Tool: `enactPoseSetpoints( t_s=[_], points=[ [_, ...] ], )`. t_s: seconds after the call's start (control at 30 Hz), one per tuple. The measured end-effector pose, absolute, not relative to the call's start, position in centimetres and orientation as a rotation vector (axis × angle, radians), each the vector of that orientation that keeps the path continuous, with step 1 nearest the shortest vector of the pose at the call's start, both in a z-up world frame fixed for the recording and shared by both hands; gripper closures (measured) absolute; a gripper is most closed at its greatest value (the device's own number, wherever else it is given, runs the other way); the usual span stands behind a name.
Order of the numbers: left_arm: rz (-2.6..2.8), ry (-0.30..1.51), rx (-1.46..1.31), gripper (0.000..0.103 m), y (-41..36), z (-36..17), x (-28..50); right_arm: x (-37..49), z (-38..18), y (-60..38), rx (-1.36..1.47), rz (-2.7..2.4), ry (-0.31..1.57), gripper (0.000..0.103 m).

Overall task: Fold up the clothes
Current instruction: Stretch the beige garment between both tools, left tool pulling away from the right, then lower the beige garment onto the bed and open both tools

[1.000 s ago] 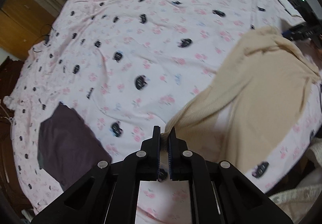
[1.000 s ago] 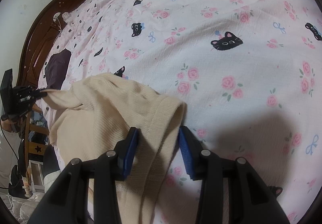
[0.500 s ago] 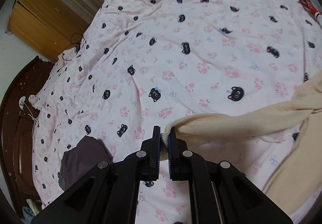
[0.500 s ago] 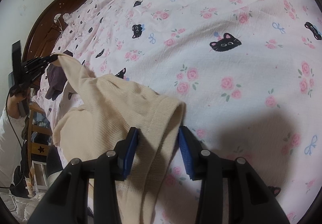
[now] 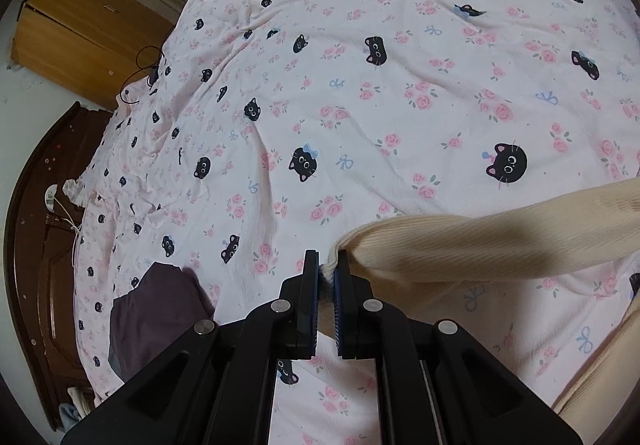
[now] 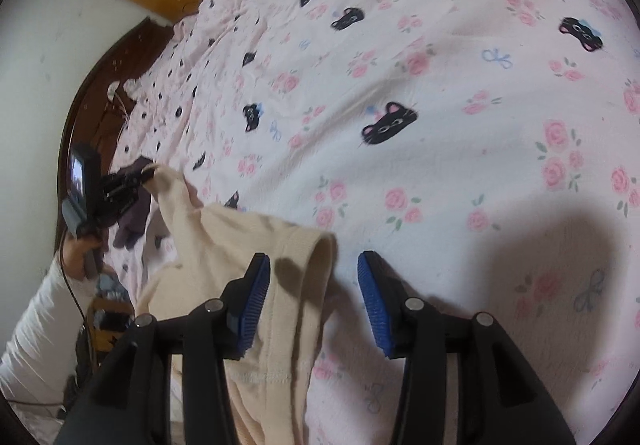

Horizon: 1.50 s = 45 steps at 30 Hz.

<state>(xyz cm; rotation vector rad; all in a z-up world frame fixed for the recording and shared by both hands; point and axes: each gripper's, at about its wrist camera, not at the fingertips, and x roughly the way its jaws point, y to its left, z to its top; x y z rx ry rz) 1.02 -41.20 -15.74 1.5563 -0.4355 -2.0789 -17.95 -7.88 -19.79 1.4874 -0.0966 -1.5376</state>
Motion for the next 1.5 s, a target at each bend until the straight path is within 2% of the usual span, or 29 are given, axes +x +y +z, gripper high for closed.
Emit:
enactPoseSetpoints(
  t_s=[0.07,0.13,0.5,0.57,0.6,0.63,0.87,1.07,1.3,1.5],
  points=[
    [-2.087,-0.425,1.552,0.097,-41.4,-15.6,1.2,-18.2,-20.1,-8.1,1.496,-1.533,-0.123,0.055],
    [-2.091,-0.420,1.552,0.097,-41.6,-15.5,1.3,-18.3,-20.5,-8.4,1.504,-1.524,-0.144,0.050],
    [-2.116,-0.419,1.548,0.097,-41.4,-15.0,1.9,-17.8,-21.6,-10.1,1.507,-1.480,-0.236,0.050],
    [-2.123,-0.421,1.542,0.097,-41.3,-14.6,2.1,-17.5,-21.8,-10.7,1.508,-1.463,-0.233,0.060],
    [-2.126,-0.423,1.540,0.097,-41.2,-14.4,2.2,-17.4,-22.0,-11.0,1.510,-1.454,-0.230,0.073],
    [-2.130,-0.425,1.537,0.096,-41.2,-14.2,2.3,-17.2,-22.1,-11.4,1.512,-1.445,-0.225,0.081],
    [-2.149,-0.418,1.521,0.096,-41.2,-12.8,3.2,-16.3,-20.9,-12.3,1.460,-1.459,-0.160,0.082],
    [-2.170,-0.434,1.517,0.096,-40.4,-11.4,3.4,-17.8,-18.0,-10.3,1.358,-1.499,-0.251,0.083],
    [-2.158,-0.532,1.520,0.096,-38.8,-10.8,2.3,-20.1,-17.1,-7.9,1.334,-1.577,-0.359,0.083],
    [-2.140,-0.566,1.497,0.096,-38.5,-11.6,-0.5,-20.8,-17.0,-7.1,1.320,-1.675,-0.349,0.083]
  ],
)
